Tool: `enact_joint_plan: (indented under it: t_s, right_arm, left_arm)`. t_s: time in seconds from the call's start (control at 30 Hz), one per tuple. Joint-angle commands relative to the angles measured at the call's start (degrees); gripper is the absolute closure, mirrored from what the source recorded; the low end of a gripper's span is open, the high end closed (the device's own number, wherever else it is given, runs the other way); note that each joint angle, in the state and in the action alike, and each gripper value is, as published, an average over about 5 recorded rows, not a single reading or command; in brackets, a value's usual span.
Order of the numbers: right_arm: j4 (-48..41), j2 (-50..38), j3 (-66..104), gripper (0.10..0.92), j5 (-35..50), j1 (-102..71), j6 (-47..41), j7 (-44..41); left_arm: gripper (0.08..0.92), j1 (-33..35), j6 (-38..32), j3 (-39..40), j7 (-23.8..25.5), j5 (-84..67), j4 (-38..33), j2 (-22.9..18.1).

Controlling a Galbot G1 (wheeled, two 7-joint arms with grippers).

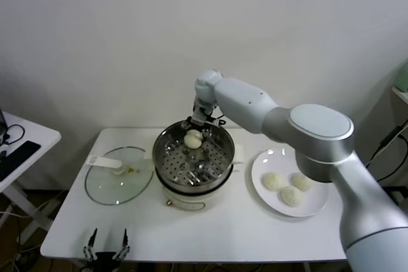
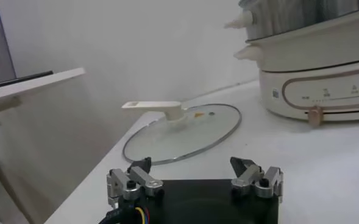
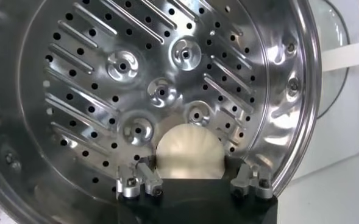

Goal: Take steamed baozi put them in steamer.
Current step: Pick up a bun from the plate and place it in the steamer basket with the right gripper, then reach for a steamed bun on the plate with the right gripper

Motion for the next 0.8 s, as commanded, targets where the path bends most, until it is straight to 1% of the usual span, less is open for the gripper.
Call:
enact_joint_plan:
  t_s: [0.03, 0.17, 0.27, 0.4, 0.47, 0.53, 0.63, 0.8]
  right_arm:
    - [3.34, -2.62, -1.91, 0.216, 3.76, 1.37, 0.13, -0.53]
    - [5.24, -5.38, -2.45, 0.203, 6.69, 3.57, -0.02, -1.18]
    - [7.01, -8.32, -6.19, 0.203, 14.22, 7.73, -2.20, -3.54]
    - [12.44, -14.62, -14.95, 0.203, 30.61, 15.64, -12.91, -6.27]
    - [16.14, -18.65, -18.92, 0.203, 36.33, 18.71, -19.38, -6.73]
    - [20.10, -23.57, -22.09, 0.203, 39.24, 20.78, -24.33, -6.25]
    - [26.48, -30.98, -25.26, 0.203, 41.34, 22.34, -30.98, -3.72]
    - [37.39, -40.71, -29.05, 0.203, 42.55, 22.74, -41.76, 1.62]
  left_arm:
    - [0.177, 0.03, -0.06, 0.04, -0.02, 0.15, -0.06, -0.25]
    - [0.177, 0.13, -0.05, 0.05, -0.07, 0.24, -0.12, -0.19]
    - [0.177, 0.25, 0.03, -0.04, -0.11, 0.31, -0.21, -0.11]
    - [0.177, 0.41, 0.06, -0.20, -0.20, 0.32, -0.29, -0.04]
    - [0.177, 0.47, 0.04, -0.23, -0.23, 0.34, -0.30, -0.04]
    - [0.177, 0.47, 0.03, -0.21, -0.27, 0.36, -0.28, -0.05]
    - [0.177, 0.33, 0.05, -0.17, -0.29, 0.45, -0.11, -0.05]
    - [0.177, -0.09, 0.11, -0.09, -0.24, 0.77, 0.51, -0.03]
